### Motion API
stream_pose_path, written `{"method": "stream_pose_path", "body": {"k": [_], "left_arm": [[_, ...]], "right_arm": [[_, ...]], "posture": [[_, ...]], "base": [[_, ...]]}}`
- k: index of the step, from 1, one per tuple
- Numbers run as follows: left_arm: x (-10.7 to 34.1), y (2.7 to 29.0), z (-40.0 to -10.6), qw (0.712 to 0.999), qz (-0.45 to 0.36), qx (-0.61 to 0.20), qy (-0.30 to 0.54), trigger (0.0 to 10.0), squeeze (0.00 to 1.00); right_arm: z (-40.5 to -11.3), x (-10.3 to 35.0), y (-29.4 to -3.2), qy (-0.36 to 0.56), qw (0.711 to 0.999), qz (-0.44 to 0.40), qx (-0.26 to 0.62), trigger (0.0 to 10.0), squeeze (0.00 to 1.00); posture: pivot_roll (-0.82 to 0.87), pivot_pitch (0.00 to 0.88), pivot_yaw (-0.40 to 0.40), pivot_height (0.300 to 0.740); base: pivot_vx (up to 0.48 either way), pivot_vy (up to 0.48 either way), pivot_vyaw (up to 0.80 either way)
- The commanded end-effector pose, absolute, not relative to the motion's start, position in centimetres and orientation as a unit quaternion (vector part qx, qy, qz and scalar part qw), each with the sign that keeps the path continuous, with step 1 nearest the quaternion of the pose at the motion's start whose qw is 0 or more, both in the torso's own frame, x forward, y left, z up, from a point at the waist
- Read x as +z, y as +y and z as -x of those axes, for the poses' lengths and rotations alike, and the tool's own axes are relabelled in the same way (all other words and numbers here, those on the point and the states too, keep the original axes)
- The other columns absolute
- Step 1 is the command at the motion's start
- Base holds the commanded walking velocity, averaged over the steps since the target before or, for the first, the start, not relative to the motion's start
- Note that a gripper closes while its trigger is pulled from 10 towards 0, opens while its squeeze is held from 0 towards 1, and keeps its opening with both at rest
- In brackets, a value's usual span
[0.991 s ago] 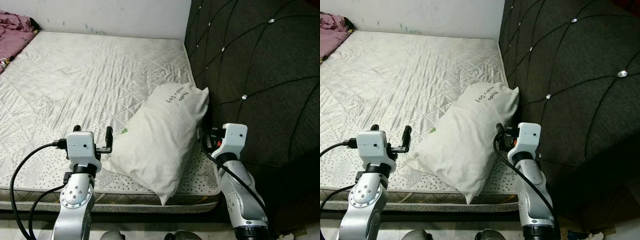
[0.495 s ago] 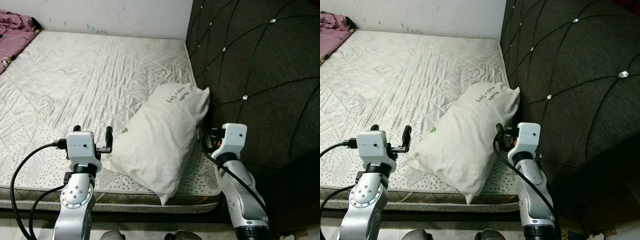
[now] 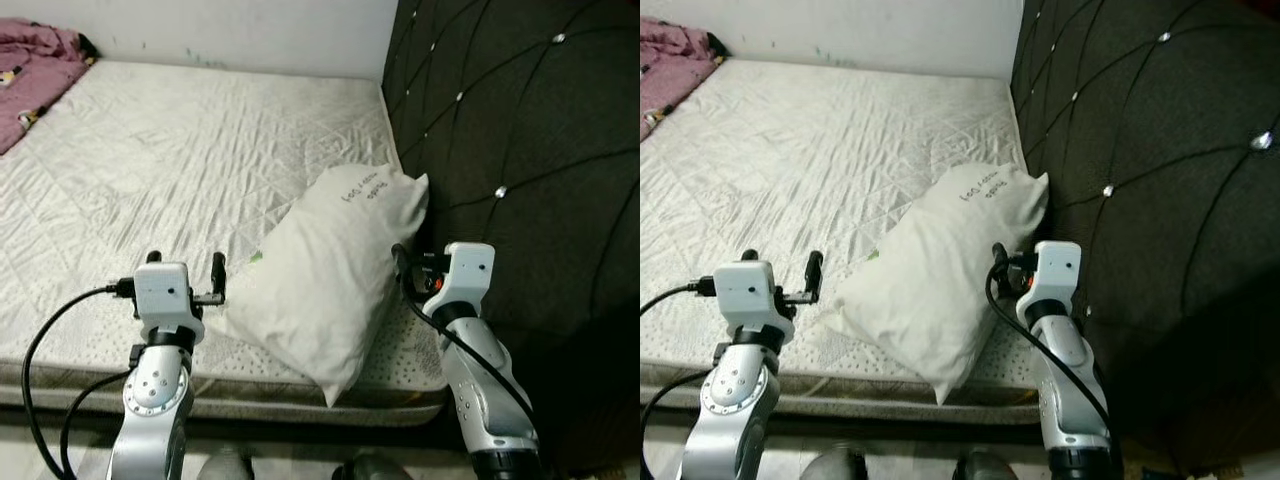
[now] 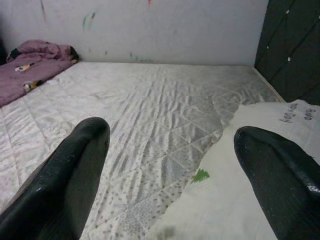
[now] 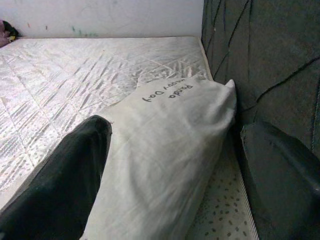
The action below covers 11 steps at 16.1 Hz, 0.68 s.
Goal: Clean up the room
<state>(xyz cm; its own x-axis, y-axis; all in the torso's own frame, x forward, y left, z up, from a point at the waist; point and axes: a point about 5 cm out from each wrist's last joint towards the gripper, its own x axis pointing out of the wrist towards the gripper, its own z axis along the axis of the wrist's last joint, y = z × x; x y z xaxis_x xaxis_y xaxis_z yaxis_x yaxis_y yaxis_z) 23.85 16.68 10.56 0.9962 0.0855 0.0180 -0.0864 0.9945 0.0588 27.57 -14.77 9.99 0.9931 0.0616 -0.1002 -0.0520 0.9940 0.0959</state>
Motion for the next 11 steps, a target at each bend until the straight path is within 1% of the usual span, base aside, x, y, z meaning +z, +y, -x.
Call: {"method": "stream_pose_path", "body": {"k": [1, 3, 4, 6, 7, 11], "left_arm": [[10.5, 16.6, -24.0, 0.999, -0.033, 0.042, -0.003, 10.0, 0.0], [10.6, 16.7, -24.1, 0.998, -0.036, 0.054, -0.007, 10.0, 0.0], [10.7, 16.9, -24.1, 0.997, -0.039, 0.064, -0.007, 10.0, 0.0], [10.6, 16.9, -24.2, 0.997, -0.042, 0.063, -0.008, 10.0, 0.0], [10.5, 17.0, -24.4, 0.997, -0.042, 0.067, -0.003, 10.0, 0.0], [10.4, 17.6, -24.4, 0.996, -0.046, 0.081, 0.001, 10.0, 0.0]], "right_arm": [[-27.7, 10.1, -14.6, 0.052, 0.997, -0.042, 0.034, 10.0, 0.0], [-27.9, 10.1, -14.6, 0.051, 0.997, -0.04, 0.037, 10.0, 0.0], [-28.0, 10.1, -14.5, 0.047, 0.997, -0.038, 0.041, 10.0, 0.0], [-28.2, 9.9, -14.1, 0.057, 0.996, -0.031, 0.06, 10.0, 0.0], [-28.4, 9.8, -13.8, 0.059, 0.995, -0.019, 0.076, 10.0, 0.0], [-28.8, 9.6, -14.1, 0.062, 0.995, -0.012, 0.082, 10.0, 0.0]], "posture": [[0.05, 0.033, -0.046, 0.64], [0.05, 0.041, -0.049, 0.615], [0.05, 0.042, -0.048, 0.611], [0.06, 0.046, -0.052, 0.611], [0.05, 0.067, -0.052, 0.611], [0.06, 0.056, -0.06, 0.611]], "base": [[0.0, 0.0, 0.0], [0.0, 0.0, 0.0], [0.0, 0.0, 0.0], [0.0, 0.0, 0.0], [0.0, 0.0, 0.0], [0.0, 0.0, 0.0]]}}
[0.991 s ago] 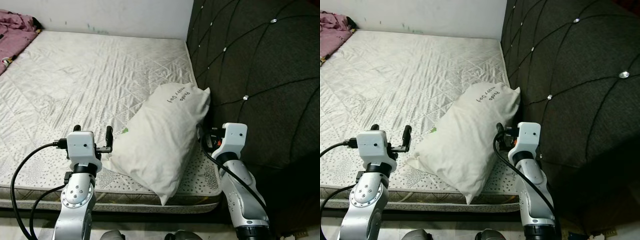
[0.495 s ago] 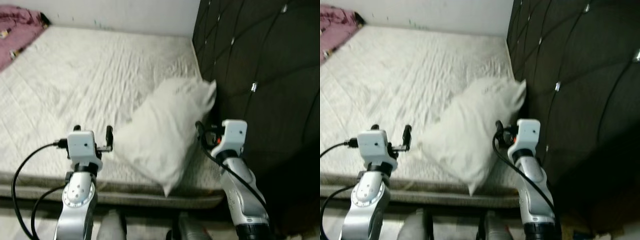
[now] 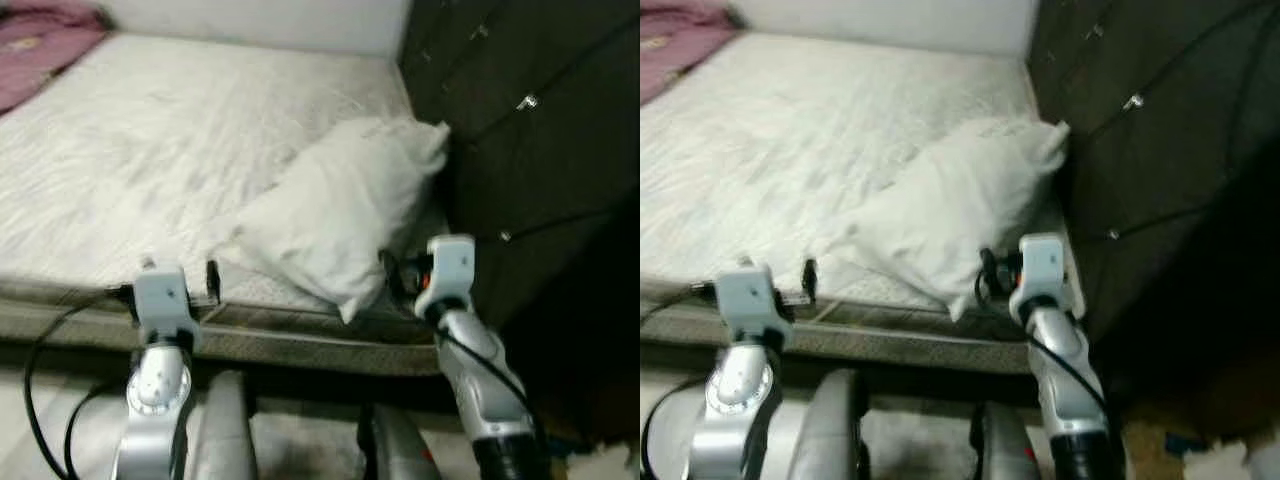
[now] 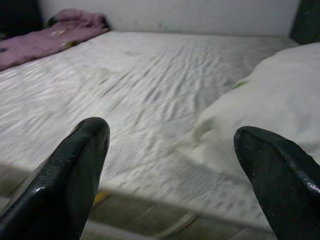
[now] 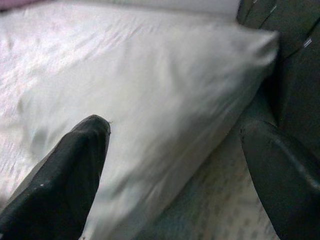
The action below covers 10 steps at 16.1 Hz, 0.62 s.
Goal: Clean up the room
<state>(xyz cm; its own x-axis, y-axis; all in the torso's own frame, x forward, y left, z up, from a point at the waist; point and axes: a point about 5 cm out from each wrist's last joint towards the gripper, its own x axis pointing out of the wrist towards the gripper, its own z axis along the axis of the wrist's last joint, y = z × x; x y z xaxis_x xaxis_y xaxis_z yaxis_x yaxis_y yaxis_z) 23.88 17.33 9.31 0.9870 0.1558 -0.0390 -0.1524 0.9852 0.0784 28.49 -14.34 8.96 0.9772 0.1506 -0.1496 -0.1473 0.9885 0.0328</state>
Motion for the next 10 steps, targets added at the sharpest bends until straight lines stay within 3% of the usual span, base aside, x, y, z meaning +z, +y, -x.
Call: {"method": "stream_pose_path", "body": {"k": [1, 7, 10], "left_arm": [[10.3, 17.55, -24.37, 0.996, -0.044, 0.078, 0.004, 10.0, 0.0], [10.14, 17.25, -24.34, 0.997, -0.038, 0.061, 0.006, 10.0, 0.0], [10.38, 16.91, -24.49, 0.998, -0.036, 0.052, -0.001, 10.0, 0.0]], "right_arm": [[-28.83, 9.5, -14.05, 0.063, 0.995, -0.01, 0.083, 10.0, 0.0], [-29.01, 9.27, -13.47, 0.057, 0.993, -0.003, 0.099, 10.0, 0.0], [-29.11, 9.27, -13.4, 0.052, 0.994, -0.004, 0.099, 10.0, 0.0]], "posture": [[0.06, 0.056, -0.06, 0.611], [0.07, 0.039, -0.061, 0.607], [0.07, 0.034, -0.06, 0.577]], "base": [[0.0, 0.0, 0.0], [0.0, 0.0, 0.0], [0.28, 0.0, 0.0]]}}
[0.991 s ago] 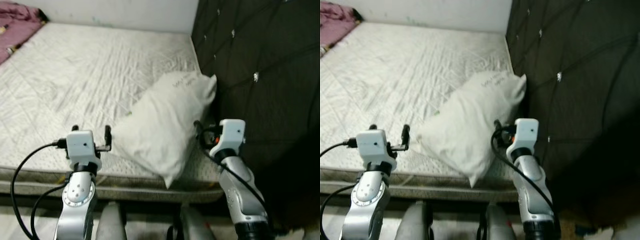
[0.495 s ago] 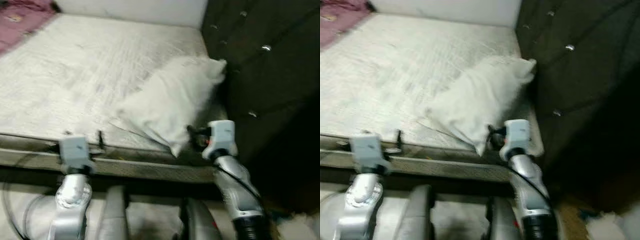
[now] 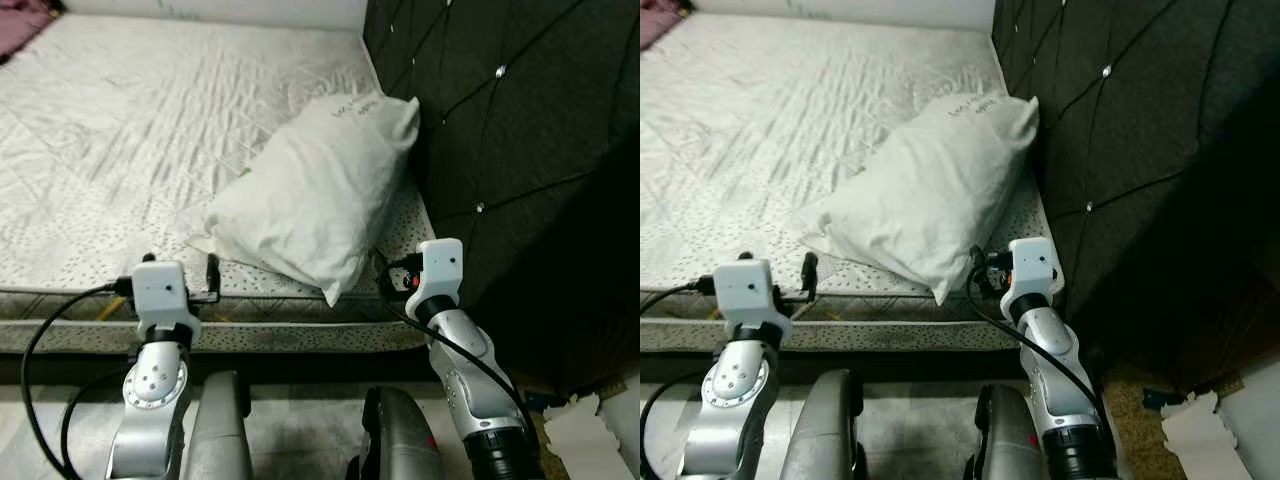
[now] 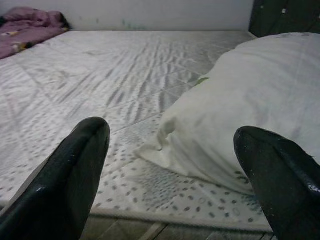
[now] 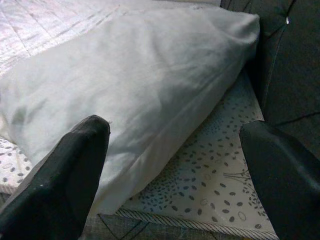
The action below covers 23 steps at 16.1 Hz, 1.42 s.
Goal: Clean up the room
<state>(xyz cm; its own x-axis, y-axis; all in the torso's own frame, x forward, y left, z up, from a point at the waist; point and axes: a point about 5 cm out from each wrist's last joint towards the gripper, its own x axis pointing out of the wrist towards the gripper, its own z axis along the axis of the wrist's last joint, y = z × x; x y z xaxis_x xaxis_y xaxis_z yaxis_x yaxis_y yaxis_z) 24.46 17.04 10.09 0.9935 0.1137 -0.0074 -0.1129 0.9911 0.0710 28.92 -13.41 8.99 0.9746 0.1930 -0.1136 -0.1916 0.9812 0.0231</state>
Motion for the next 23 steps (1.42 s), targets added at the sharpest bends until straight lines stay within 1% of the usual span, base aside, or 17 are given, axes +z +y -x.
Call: {"method": "stream_pose_path", "body": {"k": [1, 4, 7, 10, 12, 13, 18, 20, 21, 23], "left_arm": [[10.4, 16.9, -24.5, 0.998, -0.036, 0.051, -0.001, 10.0, 0.0], [10.4, 16.7, -24.5, 0.998, -0.039, 0.048, -0.001, 10.0, 0.0], [10.1, 16.5, -24.7, 0.998, -0.037, 0.045, 0.002, 10.0, 0.0], [10.1, 16.3, -24.9, 0.999, -0.034, 0.04, 0.003, 10.0, 0.0], [10.1, 16.3, -24.9, 0.999, -0.035, 0.039, 0.002, 10.0, 0.0], [10.2, 16.3, -25.2, 0.999, -0.032, 0.039, 0.005, 10.0, 0.0], [10.2, 16.1, -25.4, 0.999, -0.035, 0.04, 0.003, 10.0, 0.0], [10.2, 16.2, -25.4, 0.998, -0.033, 0.044, 0.004, 10.0, 0.0], [10.2, 16.2, -25.4, 0.998, -0.032, 0.045, 0.004, 10.0, 0.0], [10.2, 16.1, -25.3, 0.998, -0.032, 0.045, 0.003, 10.0, 0.0]], "right_arm": [[-29.1, 9.2, -13.3, 0.053, 0.993, -0.004, 0.101, 10.0, 0.0], [-29.1, 9.0, -13.1, 0.054, 0.993, 0.002, 0.105, 10.0, 0.0], [-29.2, 8.9, -13.3, 0.051, 0.993, 0.009, 0.107, 10.0, 0.0], [-29.1, 8.8, -13.3, 0.053, 0.993, 0.009, 0.106, 10.0, 0.0], [-29.0, 8.8, -13.0, 0.051, 0.993, 0.004, 0.11, 10.0, 0.0], [-29.3, 8.8, -12.8, 0.051, 0.993, 0.003, 0.109, 10.0, 0.0], [-29.6, 9.1, -12.3, 0.042, 0.993, -0.007, 0.113, 10.0, 0.0], [-29.5, 9.1, -12.3, 0.038, 0.992, -0.015, 0.117, 10.0, 0.0], [-29.5, 9.1, -12.3, 0.039, 0.992, -0.013, 0.116, 10.0, 0.0], [-29.5, 9.1, -12.3, 0.04, 0.993, -0.01, 0.114, 10.0, 0.0]], "posture": [[0.07, 0.033, -0.06, 0.577], [0.06, 0.025, -0.06, 0.577], [0.06, 0.013, -0.065, 0.577], [0.06, 0.014, -0.066, 0.577], [0.06, 0.015, -0.059, 0.577], [0.06, 0.032, -0.053, 0.577], [0.06, 0.021, -0.048, 0.577], [0.07, 0.018, -0.049, 0.562], [0.07, 0.015, -0.052, 0.542], [0.06, 0.014, -0.054, 0.532]], "base": [[0.292, 0.0, 0.0], [0.302, 0.0, 0.0], [0.0, 0.0, 0.0], [0.374, 0.0, 0.0], [0.0, 0.0, 0.0], [0.0, 0.0, 0.0], [0.0, 0.0, 0.0], [0.0, 0.0, 0.0], [0.0, 0.0, 0.0], [0.0, 0.0, 0.0]]}}
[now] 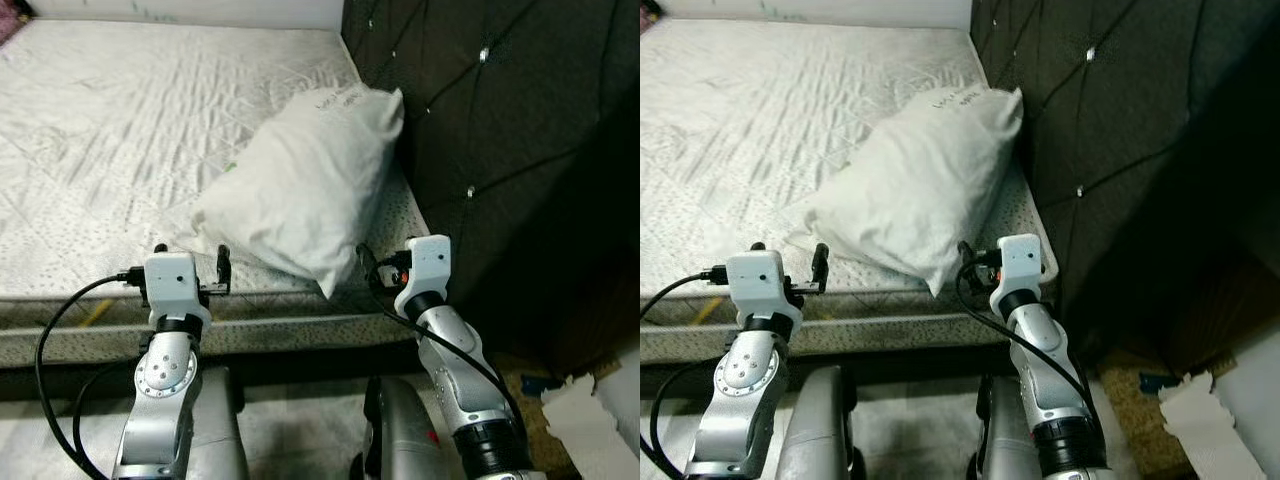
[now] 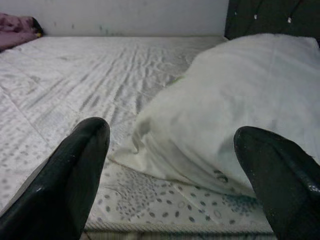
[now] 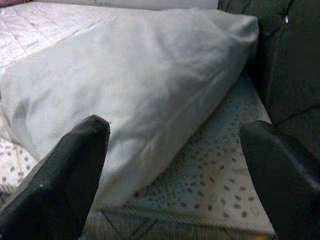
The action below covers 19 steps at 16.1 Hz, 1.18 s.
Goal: Clean up the room
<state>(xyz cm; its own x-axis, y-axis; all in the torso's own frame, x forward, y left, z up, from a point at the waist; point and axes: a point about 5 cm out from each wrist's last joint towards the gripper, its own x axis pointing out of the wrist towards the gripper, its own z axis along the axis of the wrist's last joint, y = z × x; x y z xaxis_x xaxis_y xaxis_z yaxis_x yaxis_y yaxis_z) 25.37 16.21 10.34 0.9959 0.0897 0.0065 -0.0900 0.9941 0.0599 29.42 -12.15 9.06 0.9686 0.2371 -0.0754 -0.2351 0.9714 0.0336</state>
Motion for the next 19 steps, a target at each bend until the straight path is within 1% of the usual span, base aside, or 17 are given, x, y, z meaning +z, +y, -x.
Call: {"method": "stream_pose_path", "body": {"k": [1, 5, 10, 17, 19], "left_arm": [[10.11, 16.19, -25.32, 0.998, -0.03, 0.049, 0.005, 10.0, 0.0], [10.31, 16.37, -25.2, 0.998, -0.028, 0.051, -0.005, 10.0, 0.0], [10.38, 16.31, -25.18, 0.998, -0.028, 0.046, -0.009, 10.0, 0.0], [10.25, 16.19, -25.19, 0.999, -0.03, 0.041, -0.004, 10.0, 0.0], [10.32, 16.07, -25.43, 0.999, -0.031, 0.04, -0.006, 10.0, 0.0]], "right_arm": [[-29.58, 9.04, -12.34, 0.04, 0.993, -0.01, 0.113, 10.0, 0.0], [-29.58, 8.98, -12.44, 0.041, 0.993, -0.006, 0.113, 10.0, 0.0], [-29.6, 8.95, -12.42, 0.041, 0.992, -0.004, 0.116, 10.0, 0.0], [-29.67, 8.94, -12.32, 0.04, 0.992, -0.005, 0.119, 10.0, 0.0], [-29.78, 8.93, -12.3, 0.04, 0.992, -0.004, 0.12, 10.0, 0.0]], "posture": [[0.06, 0.015, -0.055, 0.532], [0.06, 0.015, -0.056, 0.532], [0.06, 0.013, -0.057, 0.532], [0.07, 0.013, -0.056, 0.532], [0.06, 0.028, -0.054, 0.532]], "base": [[0.0, 0.0, 0.0], [0.0, 0.0, 0.0], [0.292, 0.0, 0.0], [0.452, 0.0, 0.0], [0.144, 0.0, 0.0]]}}
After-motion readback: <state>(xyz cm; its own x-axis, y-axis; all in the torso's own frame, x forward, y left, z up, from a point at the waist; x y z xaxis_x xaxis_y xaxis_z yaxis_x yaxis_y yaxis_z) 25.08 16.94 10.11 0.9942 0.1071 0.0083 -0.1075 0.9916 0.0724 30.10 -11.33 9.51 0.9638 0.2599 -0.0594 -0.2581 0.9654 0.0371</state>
